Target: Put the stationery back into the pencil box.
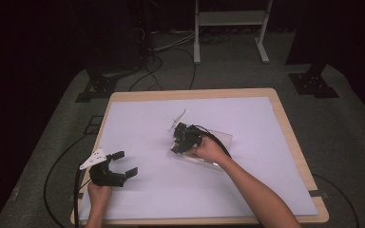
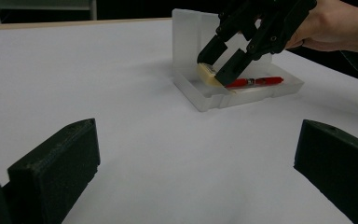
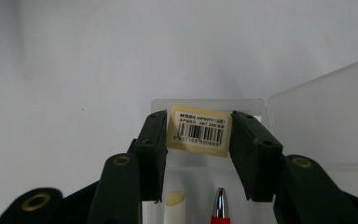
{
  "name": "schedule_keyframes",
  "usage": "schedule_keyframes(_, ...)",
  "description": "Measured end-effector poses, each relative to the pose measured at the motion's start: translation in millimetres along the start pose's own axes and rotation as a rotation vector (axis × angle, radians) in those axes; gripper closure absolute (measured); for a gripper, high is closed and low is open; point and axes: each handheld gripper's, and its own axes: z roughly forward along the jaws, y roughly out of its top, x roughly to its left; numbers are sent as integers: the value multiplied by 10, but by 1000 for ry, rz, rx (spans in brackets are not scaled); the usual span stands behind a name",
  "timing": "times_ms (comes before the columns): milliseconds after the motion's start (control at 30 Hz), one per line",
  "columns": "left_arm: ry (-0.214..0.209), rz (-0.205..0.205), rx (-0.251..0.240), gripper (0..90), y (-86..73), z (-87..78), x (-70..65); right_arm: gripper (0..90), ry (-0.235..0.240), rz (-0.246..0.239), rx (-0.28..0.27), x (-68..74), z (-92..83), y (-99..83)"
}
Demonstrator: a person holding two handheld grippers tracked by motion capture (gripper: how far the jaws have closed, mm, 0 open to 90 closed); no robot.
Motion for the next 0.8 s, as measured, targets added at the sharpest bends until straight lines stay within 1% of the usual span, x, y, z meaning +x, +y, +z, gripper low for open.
schedule_keyframes(800, 0, 0, 0, 0, 0, -1, 0, 564, 7, 14, 15, -57, 57, -12)
